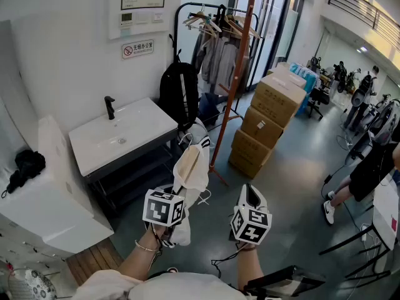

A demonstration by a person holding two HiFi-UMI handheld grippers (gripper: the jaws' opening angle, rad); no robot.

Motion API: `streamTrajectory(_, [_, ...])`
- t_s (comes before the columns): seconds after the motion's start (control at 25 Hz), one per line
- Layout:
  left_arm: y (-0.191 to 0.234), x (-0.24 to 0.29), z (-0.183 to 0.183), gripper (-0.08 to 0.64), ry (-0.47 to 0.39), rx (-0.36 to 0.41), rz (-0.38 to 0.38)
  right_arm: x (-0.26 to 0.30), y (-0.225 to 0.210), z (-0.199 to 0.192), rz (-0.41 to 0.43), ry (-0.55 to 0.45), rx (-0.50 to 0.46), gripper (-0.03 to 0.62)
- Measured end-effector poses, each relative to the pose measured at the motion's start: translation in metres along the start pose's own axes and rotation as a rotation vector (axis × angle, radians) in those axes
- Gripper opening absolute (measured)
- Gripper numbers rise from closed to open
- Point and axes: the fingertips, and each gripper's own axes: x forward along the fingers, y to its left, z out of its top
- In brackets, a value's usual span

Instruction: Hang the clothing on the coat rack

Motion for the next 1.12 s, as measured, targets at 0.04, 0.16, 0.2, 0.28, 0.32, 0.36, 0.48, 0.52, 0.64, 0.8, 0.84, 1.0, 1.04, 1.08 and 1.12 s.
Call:
streamTrajectory(0.04, [0.0,-0.001,-0.001,0.014,-0.001,0.002,0.0,0.0,0.001,0.0,0.0,-0.001,-0.001,0.021])
streamTrajectory(0.16, [0.001,-0.002,-0.003,0.014,-0.002,0.01,0.004,-0.002,0.003,0.0,0.0,-0.005,-0.004,0.021])
streamTrajectory(0.2, [0.002,-0.003,-0.003,0.014,-0.002,0.012,0.007,-0.003,0.004,0.0,-0.001,-0.005,-0.004,0.021])
streamTrajectory(0.28, [0.003,-0.005,-0.004,0.014,-0.003,0.013,0.012,-0.005,0.003,-0.002,-0.001,-0.003,-0.003,0.021])
streamTrajectory(0.32, [0.004,-0.006,-0.005,0.014,-0.003,0.014,0.015,-0.005,0.004,-0.002,-0.001,-0.002,-0.002,0.021])
streamTrajectory(0.36, [0.005,-0.007,-0.005,0.014,-0.002,0.016,0.018,-0.005,0.004,-0.003,-0.001,-0.001,-0.001,0.021])
streamTrajectory(0.48, [0.007,-0.011,-0.008,0.014,0.005,0.021,0.022,-0.007,0.008,-0.004,0.004,0.003,0.001,0.021])
streamTrajectory(0.52, [0.008,-0.012,-0.009,0.014,0.008,0.022,0.02,-0.007,0.01,-0.005,0.01,0.002,0.006,0.021])
streamTrajectory(0.64, [0.011,-0.015,-0.011,0.014,0.018,0.037,0.007,-0.005,0.018,-0.005,0.032,-0.003,0.047,0.021])
streamTrajectory(0.8, [0.018,-0.016,-0.003,0.014,0.022,0.081,-0.021,0.004,0.027,-0.001,0.014,-0.015,0.064,0.021])
streamTrajectory(0.84, [0.02,-0.016,-0.002,0.014,0.022,0.094,-0.028,0.004,0.029,-0.001,0.004,-0.017,0.061,0.022])
streamTrajectory(1.0, [0.021,-0.008,0.008,0.014,0.027,0.123,-0.061,0.007,0.029,-0.005,-0.032,-0.008,0.043,0.022])
streamTrajectory(1.04, [0.02,-0.004,0.01,0.014,0.03,0.132,-0.073,0.008,0.026,-0.006,-0.039,-0.004,0.042,0.023])
streamTrajectory(1.08, [0.018,0.0,0.012,0.014,0.034,0.143,-0.084,0.01,0.022,-0.007,-0.047,0.0,0.042,0.022])
streamTrajectory(1.12, [0.016,0.004,0.014,0.014,0.037,0.155,-0.094,0.013,0.018,-0.008,-0.054,0.003,0.043,0.021])
